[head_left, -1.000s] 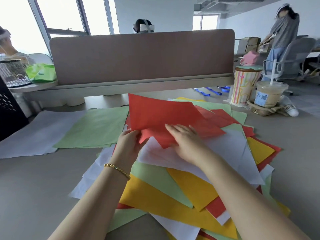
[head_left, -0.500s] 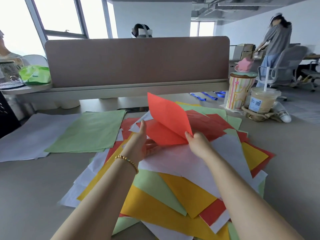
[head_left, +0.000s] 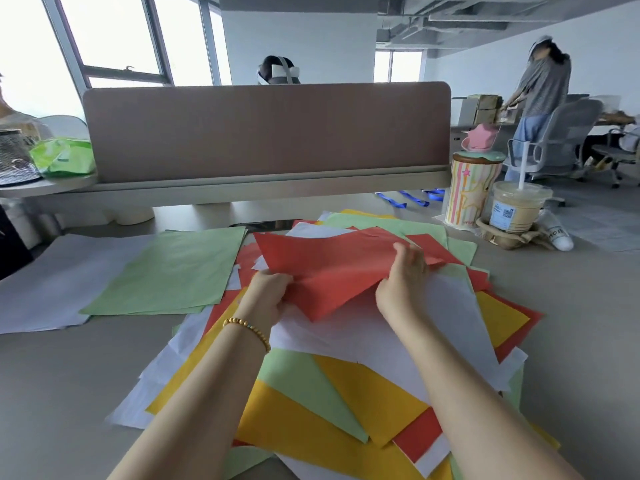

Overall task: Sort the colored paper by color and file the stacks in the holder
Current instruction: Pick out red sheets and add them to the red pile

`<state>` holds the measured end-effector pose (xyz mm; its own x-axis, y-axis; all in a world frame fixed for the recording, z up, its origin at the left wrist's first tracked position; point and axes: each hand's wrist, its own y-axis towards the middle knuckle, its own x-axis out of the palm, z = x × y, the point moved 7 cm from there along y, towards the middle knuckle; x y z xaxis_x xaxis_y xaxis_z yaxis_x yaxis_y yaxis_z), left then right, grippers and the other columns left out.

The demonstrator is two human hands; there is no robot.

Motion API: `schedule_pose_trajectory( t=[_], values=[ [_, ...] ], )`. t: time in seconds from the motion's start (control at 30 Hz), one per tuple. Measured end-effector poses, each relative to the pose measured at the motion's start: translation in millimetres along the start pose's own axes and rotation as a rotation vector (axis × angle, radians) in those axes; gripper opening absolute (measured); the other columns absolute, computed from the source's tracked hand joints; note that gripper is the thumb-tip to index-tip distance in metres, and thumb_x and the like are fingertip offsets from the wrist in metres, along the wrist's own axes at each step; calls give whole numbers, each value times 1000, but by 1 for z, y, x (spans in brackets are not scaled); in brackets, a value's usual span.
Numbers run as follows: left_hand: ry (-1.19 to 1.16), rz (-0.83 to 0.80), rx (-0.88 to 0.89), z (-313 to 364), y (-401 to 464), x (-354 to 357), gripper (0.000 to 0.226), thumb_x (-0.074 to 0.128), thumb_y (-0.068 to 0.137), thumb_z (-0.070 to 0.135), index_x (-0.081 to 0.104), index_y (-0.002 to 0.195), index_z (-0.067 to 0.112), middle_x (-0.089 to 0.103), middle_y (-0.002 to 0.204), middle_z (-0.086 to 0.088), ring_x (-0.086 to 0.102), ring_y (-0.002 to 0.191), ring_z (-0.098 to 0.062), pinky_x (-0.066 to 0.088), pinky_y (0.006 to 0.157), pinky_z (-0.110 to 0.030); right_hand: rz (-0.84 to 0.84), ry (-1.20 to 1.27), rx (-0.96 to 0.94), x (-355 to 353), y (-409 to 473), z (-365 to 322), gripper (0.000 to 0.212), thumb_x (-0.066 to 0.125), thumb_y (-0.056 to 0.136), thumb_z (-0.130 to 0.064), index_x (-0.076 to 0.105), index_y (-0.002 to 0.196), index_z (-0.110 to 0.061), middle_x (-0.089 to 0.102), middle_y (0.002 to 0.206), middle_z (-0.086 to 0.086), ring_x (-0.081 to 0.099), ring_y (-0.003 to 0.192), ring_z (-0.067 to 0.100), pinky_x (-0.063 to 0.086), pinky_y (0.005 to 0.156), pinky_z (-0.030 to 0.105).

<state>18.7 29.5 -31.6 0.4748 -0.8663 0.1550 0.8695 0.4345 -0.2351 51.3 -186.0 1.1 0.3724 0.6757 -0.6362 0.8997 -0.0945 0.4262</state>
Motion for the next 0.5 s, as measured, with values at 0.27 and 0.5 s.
schedule_pose_trajectory(
  t=[0.27,0.5],
  values=[
    [-165,124,85,11,-21,-29,25,35,87,-10,50,83,10,45,60,-5,46,42,-10,43,37,-13,-543,790,559,17,-24,-14,65,23,94,-61,54,85,-5,61,73,17,63,69,30,48,56,30],
    [116,-386,-46,0,-73,6,13,49,93,1,57,103,3,63,80,-11,65,59,-19,60,61,-31,-377,935,618,25,-11,16,24,56,92,-16,60,113,-5,60,111,7,59,79,18,51,68,21]
  ],
)
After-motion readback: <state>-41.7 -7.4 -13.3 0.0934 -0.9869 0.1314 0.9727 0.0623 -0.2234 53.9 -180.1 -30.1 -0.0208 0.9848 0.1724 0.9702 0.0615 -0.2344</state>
